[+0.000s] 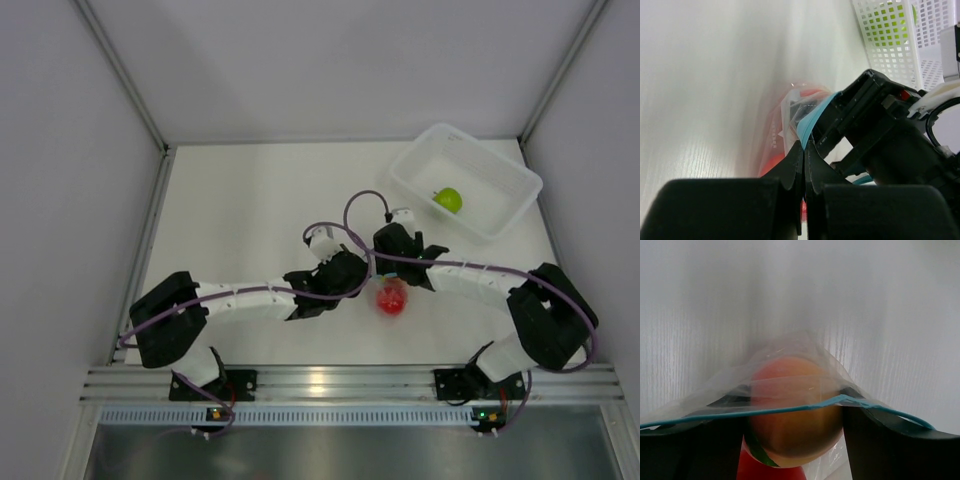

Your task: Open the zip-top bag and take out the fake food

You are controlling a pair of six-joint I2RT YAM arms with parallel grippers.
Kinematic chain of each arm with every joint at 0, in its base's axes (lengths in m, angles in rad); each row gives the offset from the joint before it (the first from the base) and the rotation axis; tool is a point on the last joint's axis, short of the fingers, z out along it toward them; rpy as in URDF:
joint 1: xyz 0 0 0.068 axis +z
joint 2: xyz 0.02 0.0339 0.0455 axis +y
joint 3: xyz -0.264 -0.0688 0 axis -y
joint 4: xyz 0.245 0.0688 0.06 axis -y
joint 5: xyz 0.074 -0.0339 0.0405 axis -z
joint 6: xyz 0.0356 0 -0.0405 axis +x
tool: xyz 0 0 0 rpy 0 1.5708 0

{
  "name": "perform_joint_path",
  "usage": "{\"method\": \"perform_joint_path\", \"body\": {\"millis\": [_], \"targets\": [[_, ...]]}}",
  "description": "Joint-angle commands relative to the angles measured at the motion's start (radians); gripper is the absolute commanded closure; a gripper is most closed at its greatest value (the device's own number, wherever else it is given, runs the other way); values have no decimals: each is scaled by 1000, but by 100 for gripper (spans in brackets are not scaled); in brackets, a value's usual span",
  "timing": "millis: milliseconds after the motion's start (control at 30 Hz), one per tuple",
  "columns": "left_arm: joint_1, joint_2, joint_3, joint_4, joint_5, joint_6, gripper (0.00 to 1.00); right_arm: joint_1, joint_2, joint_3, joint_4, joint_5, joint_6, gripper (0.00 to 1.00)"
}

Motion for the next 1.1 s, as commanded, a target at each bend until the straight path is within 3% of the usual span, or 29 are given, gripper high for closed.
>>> {"method": "perform_joint_path", "body": {"millis": [0,433,667,1067], "targets": [[-1,-25,-5,-5,-63,30,100,-18,-82,-19,-47,-42,7,48],[-1,-28,26,-5,-29,154,100,65,-163,67,-94,-89,31,47],[-7,-63,3,-5,-65,231,100,88,-292,99,-105,-125,60,48],[-19,-116,-63,-8,-129,219,100,82,-378,207,-113,-154,39,50]]}}
